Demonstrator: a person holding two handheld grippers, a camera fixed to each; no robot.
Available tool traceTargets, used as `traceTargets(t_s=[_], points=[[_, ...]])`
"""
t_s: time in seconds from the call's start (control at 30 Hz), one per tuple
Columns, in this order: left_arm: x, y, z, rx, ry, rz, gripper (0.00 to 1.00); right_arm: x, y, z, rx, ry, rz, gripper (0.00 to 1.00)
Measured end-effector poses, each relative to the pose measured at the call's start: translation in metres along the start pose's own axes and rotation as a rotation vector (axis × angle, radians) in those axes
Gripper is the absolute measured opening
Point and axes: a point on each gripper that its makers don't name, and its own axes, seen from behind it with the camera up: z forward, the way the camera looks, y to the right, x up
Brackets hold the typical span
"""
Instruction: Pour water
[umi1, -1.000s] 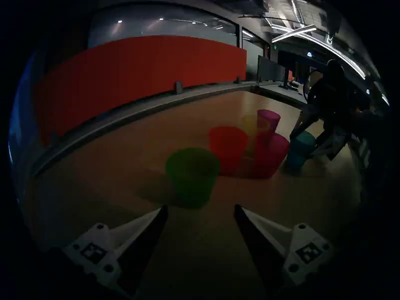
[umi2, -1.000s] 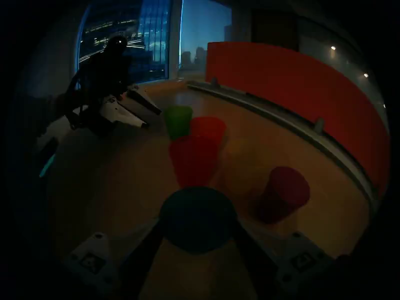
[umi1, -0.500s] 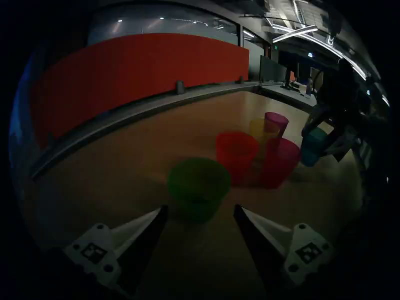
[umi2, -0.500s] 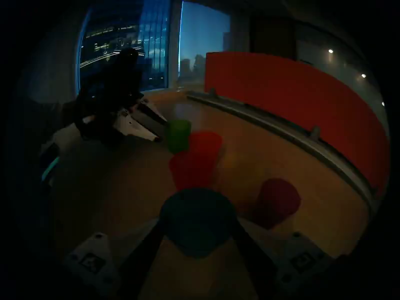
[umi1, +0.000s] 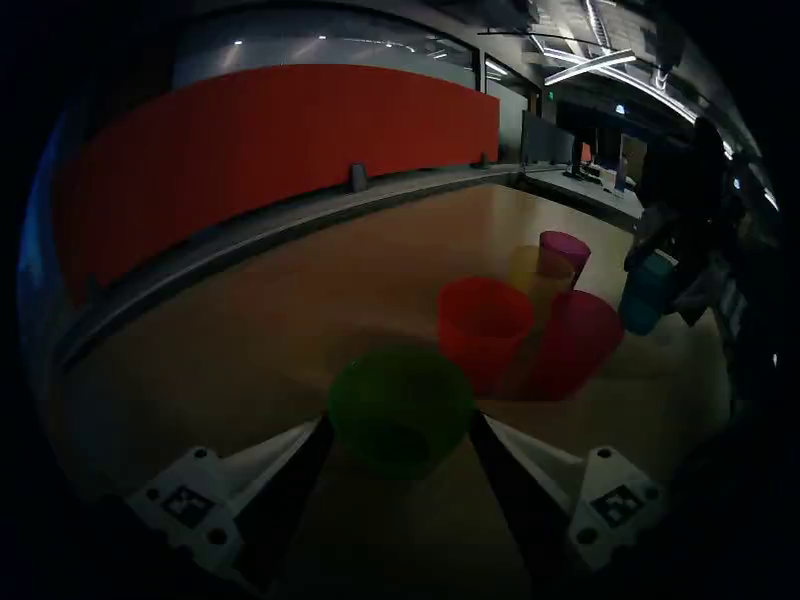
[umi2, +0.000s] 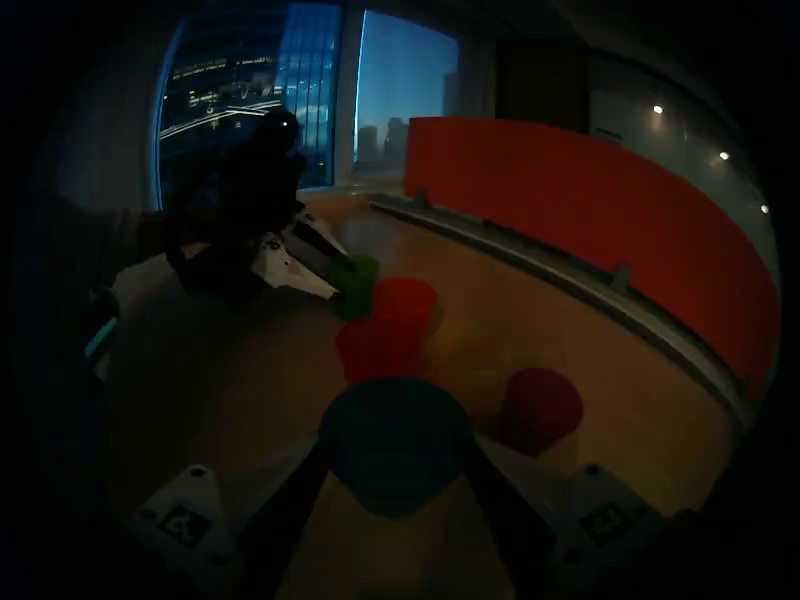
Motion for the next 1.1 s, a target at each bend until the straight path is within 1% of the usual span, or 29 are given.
traceTargets(t_s=[0.2,0.27,0.4,0.57,0.7,0.9,1.1], points=[[0.002,-0.001,0.007,0.006,-0.002,-0.009,0.97,0.002,0.004,-0.004,-0.009,0.006,0.005,0.96],[0.001,-0.001,0.007,0.007,-0.007,-0.008,0.88,0.003,0.005,-0.005,-0.011,0.009,0.005,0.96],[0.000,0.001,0.007,0.005,-0.016,-0.005,0.85,0.005,0.007,-0.007,-0.016,0.016,0.005,0.96],[0.003,0.002,0.003,0.002,-0.012,-0.006,0.85,0.009,0.008,-0.008,-0.020,0.027,0.007,0.96],[0.012,0.002,-0.006,0.002,0.016,-0.015,0.85,0.014,0.008,-0.012,-0.027,0.041,0.010,0.96],[0.034,0.004,-0.028,0.009,0.085,-0.040,0.85,0.027,0.007,-0.021,-0.042,0.071,0.007,0.96],[0.055,0.014,-0.056,0.014,0.150,-0.040,0.85,0.046,0.002,-0.034,-0.052,0.117,0.002,0.96]])
